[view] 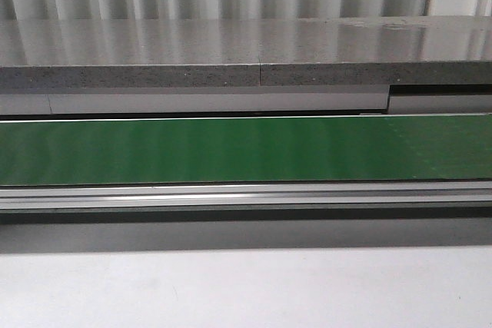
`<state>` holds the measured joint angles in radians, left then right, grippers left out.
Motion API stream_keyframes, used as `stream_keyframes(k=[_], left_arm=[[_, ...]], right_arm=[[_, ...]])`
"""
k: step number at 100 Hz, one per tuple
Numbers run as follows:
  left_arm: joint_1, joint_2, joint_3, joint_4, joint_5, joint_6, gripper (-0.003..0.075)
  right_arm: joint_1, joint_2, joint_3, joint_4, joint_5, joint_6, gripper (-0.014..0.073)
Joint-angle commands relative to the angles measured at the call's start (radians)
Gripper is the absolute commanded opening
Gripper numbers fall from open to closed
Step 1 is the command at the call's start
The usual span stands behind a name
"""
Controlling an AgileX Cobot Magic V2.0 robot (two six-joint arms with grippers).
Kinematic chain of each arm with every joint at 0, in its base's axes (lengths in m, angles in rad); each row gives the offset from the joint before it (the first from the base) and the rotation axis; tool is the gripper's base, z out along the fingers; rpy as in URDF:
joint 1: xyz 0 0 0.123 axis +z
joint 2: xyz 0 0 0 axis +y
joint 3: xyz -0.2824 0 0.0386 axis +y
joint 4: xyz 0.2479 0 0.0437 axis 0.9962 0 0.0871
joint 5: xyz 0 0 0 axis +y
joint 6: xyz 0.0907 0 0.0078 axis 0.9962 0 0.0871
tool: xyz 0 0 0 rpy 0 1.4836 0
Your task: Move button from right to left
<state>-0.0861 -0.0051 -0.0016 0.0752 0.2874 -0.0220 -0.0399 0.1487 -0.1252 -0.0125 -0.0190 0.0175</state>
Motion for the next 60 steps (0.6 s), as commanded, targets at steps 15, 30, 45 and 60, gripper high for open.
stream_keyframes(k=[15,30,45,60], left_arm=[[0.002,-0.006,0.023,-0.001,-0.068,-0.011,-0.0020],[0.002,-0.006,0.023,-0.001,-0.070,-0.011,-0.0020],[0.002,-0.006,0.023,-0.001,-0.070,-0.011,-0.0020],[0.002,-0.006,0.023,-0.001,-0.070,-0.011,-0.0020]], right_arm=[[-0.079,-0.108,0.141,-0.013,-0.099,0.084,-0.0065],[-0.079,-0.173,0.137,-0.013,0.019,0.083,-0.0065],[-0.079,-0.176,0.137,-0.013,0.028,0.068,-0.0065],[-0.079,-0.176,0.137,-0.013,0.029,0.068,-0.0065]])
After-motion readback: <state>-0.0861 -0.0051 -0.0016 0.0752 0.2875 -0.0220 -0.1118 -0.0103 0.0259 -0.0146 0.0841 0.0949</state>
